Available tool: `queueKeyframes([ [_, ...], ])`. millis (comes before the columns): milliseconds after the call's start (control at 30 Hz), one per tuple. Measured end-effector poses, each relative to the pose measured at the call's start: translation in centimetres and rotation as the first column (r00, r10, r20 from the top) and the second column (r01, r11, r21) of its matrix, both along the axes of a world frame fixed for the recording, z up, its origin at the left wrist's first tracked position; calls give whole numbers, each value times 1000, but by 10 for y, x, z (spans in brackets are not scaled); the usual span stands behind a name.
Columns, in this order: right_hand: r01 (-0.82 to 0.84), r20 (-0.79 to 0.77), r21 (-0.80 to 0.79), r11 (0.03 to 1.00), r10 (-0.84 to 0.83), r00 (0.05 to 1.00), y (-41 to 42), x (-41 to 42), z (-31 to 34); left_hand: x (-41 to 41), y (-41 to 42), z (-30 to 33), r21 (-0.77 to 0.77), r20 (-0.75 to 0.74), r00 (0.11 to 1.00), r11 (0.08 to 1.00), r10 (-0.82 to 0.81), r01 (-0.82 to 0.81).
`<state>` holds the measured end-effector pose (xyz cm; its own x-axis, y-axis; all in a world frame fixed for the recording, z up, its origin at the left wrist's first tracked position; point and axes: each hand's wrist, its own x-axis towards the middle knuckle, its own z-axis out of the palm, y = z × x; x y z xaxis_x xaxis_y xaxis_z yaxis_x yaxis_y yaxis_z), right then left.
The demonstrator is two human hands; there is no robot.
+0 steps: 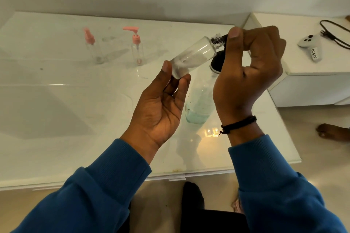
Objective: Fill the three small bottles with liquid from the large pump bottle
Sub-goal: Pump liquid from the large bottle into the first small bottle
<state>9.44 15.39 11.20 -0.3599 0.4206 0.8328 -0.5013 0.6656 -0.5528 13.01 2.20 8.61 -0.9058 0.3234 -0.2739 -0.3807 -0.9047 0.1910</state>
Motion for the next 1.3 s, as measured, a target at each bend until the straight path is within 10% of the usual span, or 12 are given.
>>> queueKeyframes([
  [1300, -18, -18, 6, 1000, 18, 1000, -1, 0, 0, 4, 1, 7, -8, 22, 1000, 1000, 11, -10],
])
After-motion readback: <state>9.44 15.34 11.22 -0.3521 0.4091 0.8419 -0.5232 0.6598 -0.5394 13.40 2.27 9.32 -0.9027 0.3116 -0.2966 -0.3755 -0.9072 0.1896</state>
